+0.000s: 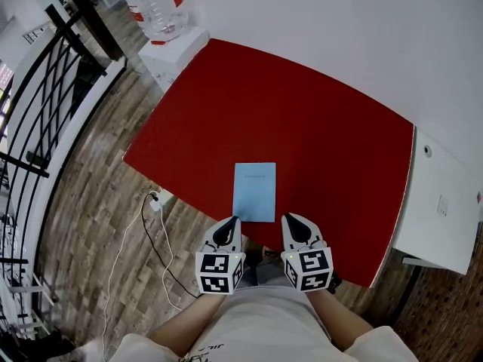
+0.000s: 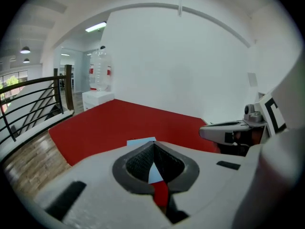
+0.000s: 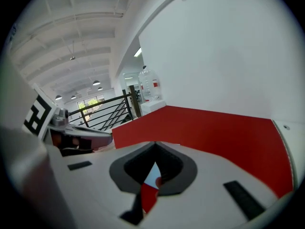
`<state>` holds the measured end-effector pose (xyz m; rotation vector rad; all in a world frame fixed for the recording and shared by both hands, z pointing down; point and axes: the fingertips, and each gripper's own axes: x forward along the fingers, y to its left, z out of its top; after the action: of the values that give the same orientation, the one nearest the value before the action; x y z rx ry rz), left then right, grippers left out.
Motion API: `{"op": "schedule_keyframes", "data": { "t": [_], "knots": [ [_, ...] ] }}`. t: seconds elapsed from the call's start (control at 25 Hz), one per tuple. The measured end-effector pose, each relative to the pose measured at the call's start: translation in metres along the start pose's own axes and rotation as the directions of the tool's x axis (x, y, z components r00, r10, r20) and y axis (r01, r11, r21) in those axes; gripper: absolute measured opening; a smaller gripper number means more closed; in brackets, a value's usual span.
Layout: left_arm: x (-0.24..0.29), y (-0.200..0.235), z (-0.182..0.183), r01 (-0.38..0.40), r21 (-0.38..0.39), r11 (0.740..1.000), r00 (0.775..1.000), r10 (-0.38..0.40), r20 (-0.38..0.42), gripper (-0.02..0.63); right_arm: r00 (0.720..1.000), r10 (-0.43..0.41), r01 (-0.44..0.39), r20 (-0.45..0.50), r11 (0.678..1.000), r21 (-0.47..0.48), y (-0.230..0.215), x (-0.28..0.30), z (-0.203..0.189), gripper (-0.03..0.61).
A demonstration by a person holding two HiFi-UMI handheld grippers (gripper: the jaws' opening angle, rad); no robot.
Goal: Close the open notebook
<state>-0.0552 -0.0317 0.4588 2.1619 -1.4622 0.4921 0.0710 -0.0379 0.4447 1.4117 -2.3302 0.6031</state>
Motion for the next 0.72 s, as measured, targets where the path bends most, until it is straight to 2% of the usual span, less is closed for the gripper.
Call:
{"op": "schedule_keyframes", "data": {
  "t": [0.24, 0.4, 0.72],
  "knots": [
    [-0.024, 0.011, 0.001, -0.075, -0.007, 0.997, 0.995, 0.075, 0.066, 0.005, 0.998, 0.053, -0.054, -0.023, 0.995, -0.08, 0.03, -0.003, -0.008, 0.005],
    [-0.027, 0.012, -0.003, -0.079, -0.004, 0.997, 0.994, 0.079, 0.07, 0.005, 0.997, 0.075, -0.078, -0.03, 0.989, -0.122, 0.042, 0.003, -0.009, 0.005],
    [-0.035, 0.021, -0.005, -0.096, -0.021, 0.995, 0.992, 0.097, 0.086, 0.005, 0.994, 0.083, -0.092, -0.072, 0.989, -0.117, 0.052, 0.007, -0.014, 0.005]
  ]
}}
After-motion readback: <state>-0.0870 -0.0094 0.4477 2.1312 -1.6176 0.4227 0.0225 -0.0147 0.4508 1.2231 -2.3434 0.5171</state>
